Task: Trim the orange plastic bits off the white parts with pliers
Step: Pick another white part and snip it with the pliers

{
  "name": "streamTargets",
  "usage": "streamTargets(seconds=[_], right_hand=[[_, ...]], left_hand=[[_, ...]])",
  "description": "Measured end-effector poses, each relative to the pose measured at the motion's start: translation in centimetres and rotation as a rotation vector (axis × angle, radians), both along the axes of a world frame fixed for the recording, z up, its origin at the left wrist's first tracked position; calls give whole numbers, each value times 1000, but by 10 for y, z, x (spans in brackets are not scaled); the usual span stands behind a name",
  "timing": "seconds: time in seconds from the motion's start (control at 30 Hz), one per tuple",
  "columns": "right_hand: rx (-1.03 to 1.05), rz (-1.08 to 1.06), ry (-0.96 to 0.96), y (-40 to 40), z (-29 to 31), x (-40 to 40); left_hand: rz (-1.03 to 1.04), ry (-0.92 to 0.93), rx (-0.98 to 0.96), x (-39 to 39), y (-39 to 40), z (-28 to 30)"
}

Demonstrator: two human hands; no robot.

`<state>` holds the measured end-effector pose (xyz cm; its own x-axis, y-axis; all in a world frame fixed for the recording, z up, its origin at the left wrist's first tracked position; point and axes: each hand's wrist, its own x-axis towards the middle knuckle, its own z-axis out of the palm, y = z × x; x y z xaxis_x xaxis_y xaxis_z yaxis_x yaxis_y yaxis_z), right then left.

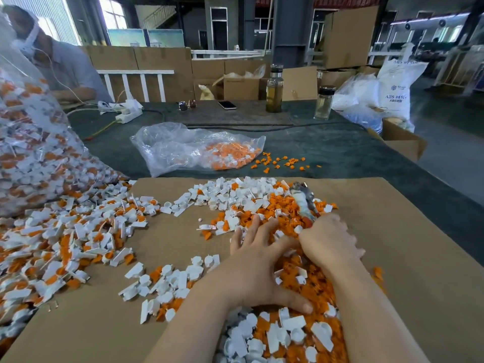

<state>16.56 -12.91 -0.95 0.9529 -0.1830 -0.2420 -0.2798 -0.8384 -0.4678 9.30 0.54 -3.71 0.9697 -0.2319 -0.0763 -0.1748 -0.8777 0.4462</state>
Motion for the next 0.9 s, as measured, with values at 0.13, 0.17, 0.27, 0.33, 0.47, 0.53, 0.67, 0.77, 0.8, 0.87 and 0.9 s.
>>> streamTargets(seconds=[0.13, 0.17, 0.27, 0.33, 0.47, 0.53, 0.67, 0.77, 0.8, 0.87, 0.9], right_hand=[[134, 61, -94, 6, -3, -3], [199, 69, -124, 6, -4, -5], [357, 78, -173, 8, -3, -7], [429, 91, -192, 10, -2, -7], [533, 141, -193, 13, -4, -5], [558, 171, -200, 14, -4, -6], [656, 225, -198, 16, -3, -6], [766, 251, -204, 17, -2, -6], [791, 255, -217, 16, -2, -5], [797, 276, -259, 14, -1, -4], [781, 285, -286, 12, -1, -4]], left_hand=[[33, -34, 73, 4, -2, -3], [52, -56, 95, 5, -2, -4], [130, -142, 165, 8, 1, -7], [190, -203, 202, 10, 3, -10], [326, -256, 237, 12, 6, -14], [405, -237, 230, 12, 6, -15], [555, -122, 192, 13, 7, -14], [629, -62, 151, 12, 11, -12], [646, -60, 141, 12, 12, -11], [670, -76, 130, 12, 14, -10], [679, -88, 129, 12, 15, -10]])
